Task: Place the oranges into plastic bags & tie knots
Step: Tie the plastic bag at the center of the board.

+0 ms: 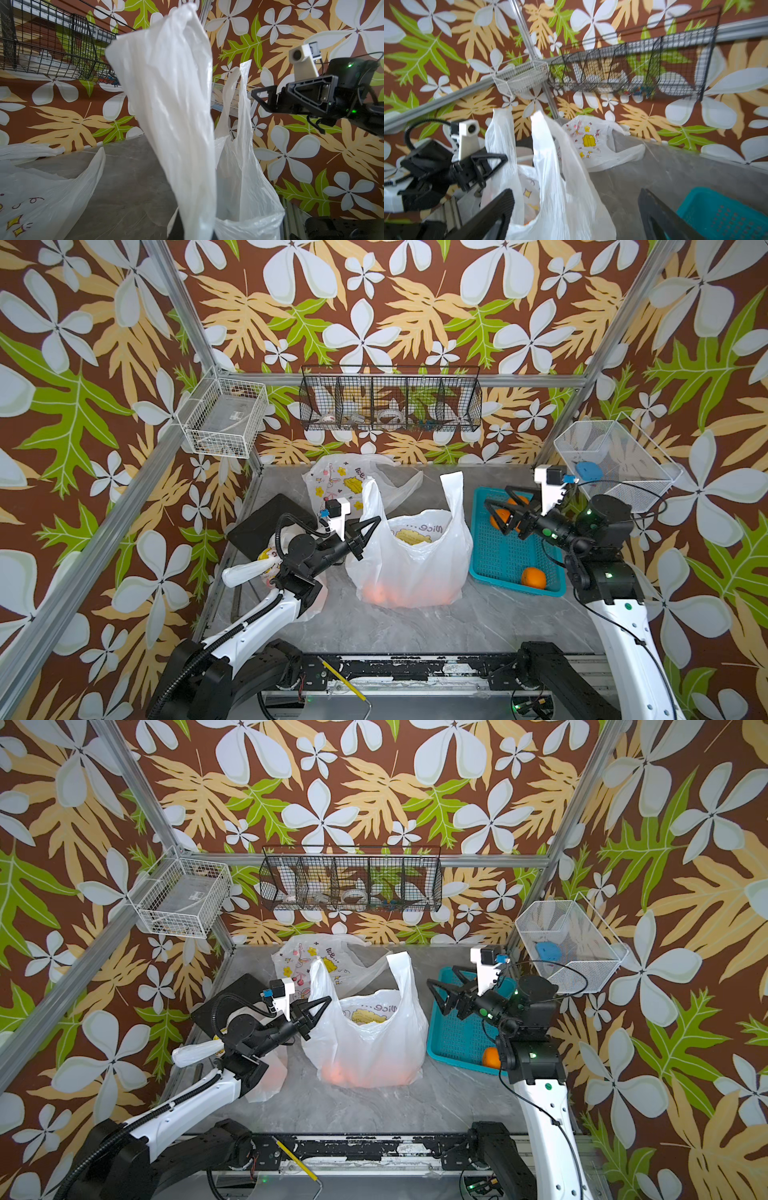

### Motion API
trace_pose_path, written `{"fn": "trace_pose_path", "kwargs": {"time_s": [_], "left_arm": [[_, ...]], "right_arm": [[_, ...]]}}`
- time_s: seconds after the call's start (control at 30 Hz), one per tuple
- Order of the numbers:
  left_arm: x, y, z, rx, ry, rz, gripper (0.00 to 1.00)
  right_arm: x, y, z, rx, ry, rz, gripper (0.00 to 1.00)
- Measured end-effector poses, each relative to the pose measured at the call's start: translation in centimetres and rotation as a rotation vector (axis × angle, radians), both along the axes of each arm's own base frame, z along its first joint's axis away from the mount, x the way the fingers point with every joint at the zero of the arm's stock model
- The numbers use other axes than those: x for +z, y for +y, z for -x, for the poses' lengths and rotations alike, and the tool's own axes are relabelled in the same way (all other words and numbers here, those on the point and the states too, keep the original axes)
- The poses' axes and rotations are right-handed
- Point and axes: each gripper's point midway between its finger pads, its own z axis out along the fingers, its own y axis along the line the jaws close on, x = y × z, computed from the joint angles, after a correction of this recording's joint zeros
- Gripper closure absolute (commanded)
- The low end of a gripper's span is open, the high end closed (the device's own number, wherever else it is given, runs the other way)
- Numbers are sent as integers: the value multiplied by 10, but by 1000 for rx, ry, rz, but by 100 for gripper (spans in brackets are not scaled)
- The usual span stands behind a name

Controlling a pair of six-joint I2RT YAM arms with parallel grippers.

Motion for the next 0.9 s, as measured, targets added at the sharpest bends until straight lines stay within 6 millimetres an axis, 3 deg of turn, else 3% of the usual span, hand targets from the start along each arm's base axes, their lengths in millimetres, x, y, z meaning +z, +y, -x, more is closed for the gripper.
{"fn": "trace_pose_path", "kwargs": {"time_s": [0.1,0.23,0.5,0.9], "left_arm": [[0,-1,2,-9,-7,-8,100],[1,-2,5,-21,-21,-21,100],[1,-4,7,-34,-37,-38,100],[5,-5,6,-40,-45,-39,100]], "right_arm": [[-41,9,9,85,-7,18,0],[-64,20,12,180,-61,31,1],[-60,48,-3,321,-163,53,1],[-57,66,-37,374,-199,57,1]]}}
